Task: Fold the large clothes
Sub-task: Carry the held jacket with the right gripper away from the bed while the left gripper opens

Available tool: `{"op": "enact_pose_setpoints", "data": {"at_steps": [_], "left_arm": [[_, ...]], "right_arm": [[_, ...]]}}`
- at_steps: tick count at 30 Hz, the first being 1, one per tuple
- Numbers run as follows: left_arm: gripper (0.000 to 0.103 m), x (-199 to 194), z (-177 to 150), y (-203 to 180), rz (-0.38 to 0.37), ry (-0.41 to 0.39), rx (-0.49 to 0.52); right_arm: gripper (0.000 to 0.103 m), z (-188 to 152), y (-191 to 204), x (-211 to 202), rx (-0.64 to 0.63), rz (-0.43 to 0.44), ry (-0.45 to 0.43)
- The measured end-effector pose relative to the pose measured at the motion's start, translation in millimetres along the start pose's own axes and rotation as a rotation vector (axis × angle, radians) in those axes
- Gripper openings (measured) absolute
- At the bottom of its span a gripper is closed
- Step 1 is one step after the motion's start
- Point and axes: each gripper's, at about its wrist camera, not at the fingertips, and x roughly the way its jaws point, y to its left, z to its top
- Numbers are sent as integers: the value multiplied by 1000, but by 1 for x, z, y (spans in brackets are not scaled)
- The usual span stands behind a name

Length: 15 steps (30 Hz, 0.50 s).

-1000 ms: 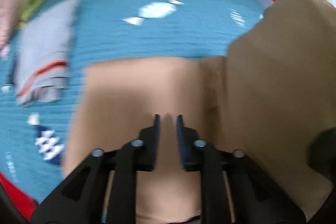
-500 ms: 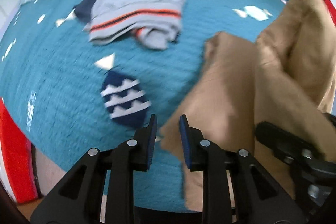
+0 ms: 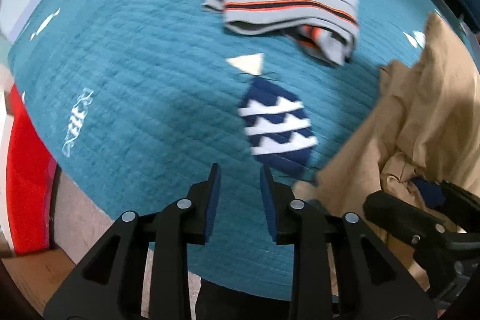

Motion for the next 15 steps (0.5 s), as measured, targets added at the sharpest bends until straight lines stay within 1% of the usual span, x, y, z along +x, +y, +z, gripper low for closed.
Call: {"op": "enact_pose_setpoints", "data": {"at_steps": [2,5,6,7,8,10,11,12,14,15], "left_arm": [[27,-4,2,9,-1,-9,-27],[27,-13,2,13,9,-30,-45],[27,-17,2,14,8,-37,-53],[27,-21,3,15,3,-43,-63],[28,-25,3,17,1,-46,-75],[28,-32,7,19,1,-58,-99],[28,-35,9,20,-1,-66,-105],[28,-42,10,19,-7,-80,-110],[29,-53,15,17,-17,-111,-104],[31,-59,18,14,-18,-131,-99]], "right_arm": [[57,0,0,0,23,71,14],[57,-2,5,0,2,200,58],[57,-2,4,1,12,238,67],[57,-1,-1,3,43,294,81],[57,-1,-6,6,74,319,93],[57,-4,-14,2,106,335,98],[57,-4,-14,-2,113,374,97],[57,-6,-13,-5,108,423,101],[57,-14,-7,-9,72,510,144],[57,-20,-5,-8,67,499,160]]}}
